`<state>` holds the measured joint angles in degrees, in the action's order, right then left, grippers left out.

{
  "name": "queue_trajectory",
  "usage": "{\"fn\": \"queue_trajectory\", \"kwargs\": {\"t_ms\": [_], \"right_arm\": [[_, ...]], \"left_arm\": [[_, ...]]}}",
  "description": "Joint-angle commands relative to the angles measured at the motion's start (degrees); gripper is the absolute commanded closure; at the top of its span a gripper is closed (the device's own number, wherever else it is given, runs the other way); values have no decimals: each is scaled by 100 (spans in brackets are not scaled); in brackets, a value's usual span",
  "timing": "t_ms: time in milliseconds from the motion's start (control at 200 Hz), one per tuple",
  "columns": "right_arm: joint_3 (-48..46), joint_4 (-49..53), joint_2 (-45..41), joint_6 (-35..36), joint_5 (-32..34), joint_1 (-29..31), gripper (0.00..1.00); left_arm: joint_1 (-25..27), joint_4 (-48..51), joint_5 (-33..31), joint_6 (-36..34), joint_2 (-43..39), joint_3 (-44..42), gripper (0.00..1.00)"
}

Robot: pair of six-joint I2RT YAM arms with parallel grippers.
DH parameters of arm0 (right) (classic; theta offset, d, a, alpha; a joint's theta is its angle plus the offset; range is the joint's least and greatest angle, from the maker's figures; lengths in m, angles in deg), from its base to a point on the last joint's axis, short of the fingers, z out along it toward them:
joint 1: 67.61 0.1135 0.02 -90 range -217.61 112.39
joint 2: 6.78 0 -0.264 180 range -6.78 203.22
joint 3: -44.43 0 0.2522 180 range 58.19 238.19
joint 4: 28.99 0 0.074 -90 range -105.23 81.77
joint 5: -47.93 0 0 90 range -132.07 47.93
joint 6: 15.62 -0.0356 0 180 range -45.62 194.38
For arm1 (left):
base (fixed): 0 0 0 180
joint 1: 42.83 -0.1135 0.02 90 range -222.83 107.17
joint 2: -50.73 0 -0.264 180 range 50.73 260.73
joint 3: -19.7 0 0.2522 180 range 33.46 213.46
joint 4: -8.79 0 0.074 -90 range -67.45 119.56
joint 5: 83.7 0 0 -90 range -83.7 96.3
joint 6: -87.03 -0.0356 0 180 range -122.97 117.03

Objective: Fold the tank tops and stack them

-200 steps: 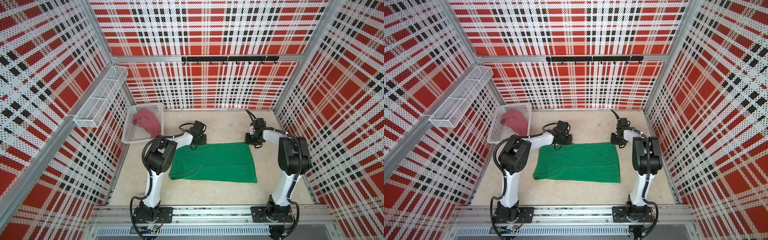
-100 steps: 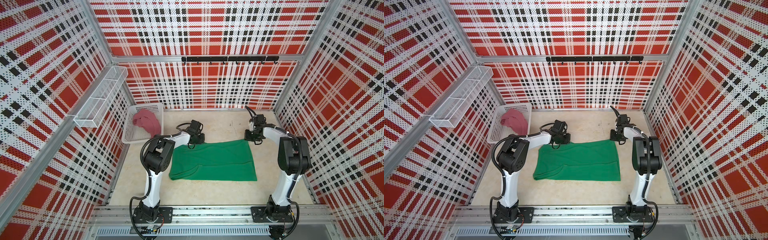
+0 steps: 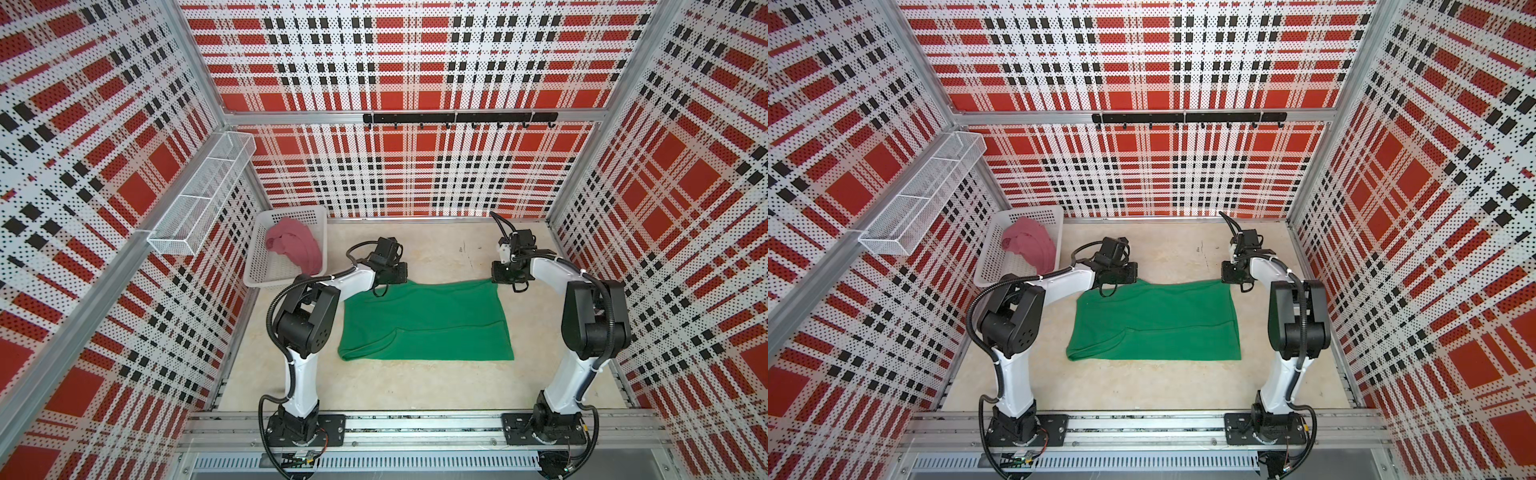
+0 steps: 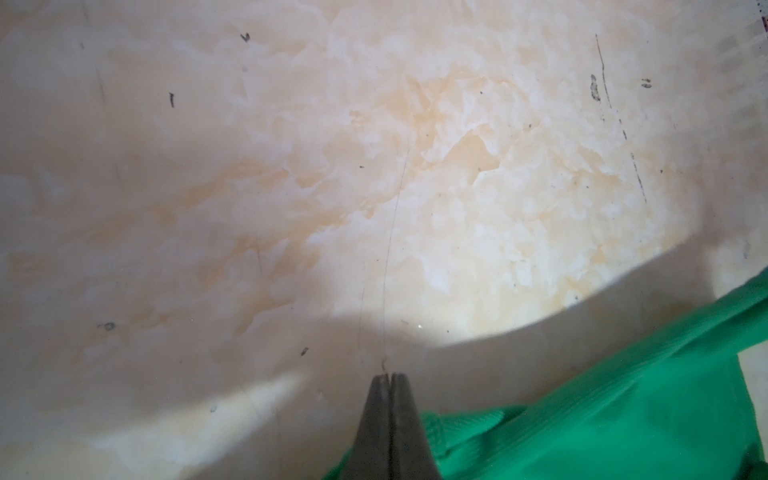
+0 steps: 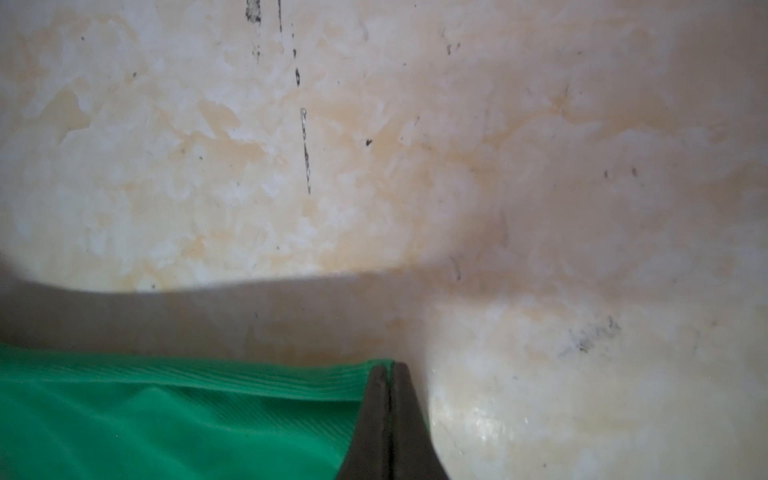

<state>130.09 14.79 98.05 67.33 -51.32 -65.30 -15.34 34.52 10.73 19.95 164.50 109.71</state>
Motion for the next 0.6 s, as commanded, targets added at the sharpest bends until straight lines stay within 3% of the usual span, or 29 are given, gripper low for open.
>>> {"fn": "queue_trajectory", "kwargs": {"t_ms": [0, 291, 596], "right_arm": [[-297, -180, -473, 314, 15, 93, 100], [-1510, -671, -1681, 1146, 352, 527, 100], [-2277, -776, -2541, 1108, 566, 587, 100]], "left_arm": [[134, -106, -402, -94, -423, -255, 100], [585, -336, -1137, 119, -1287, -1380, 100], [982, -406, -1661, 682, -2299, -2492, 100]]}}
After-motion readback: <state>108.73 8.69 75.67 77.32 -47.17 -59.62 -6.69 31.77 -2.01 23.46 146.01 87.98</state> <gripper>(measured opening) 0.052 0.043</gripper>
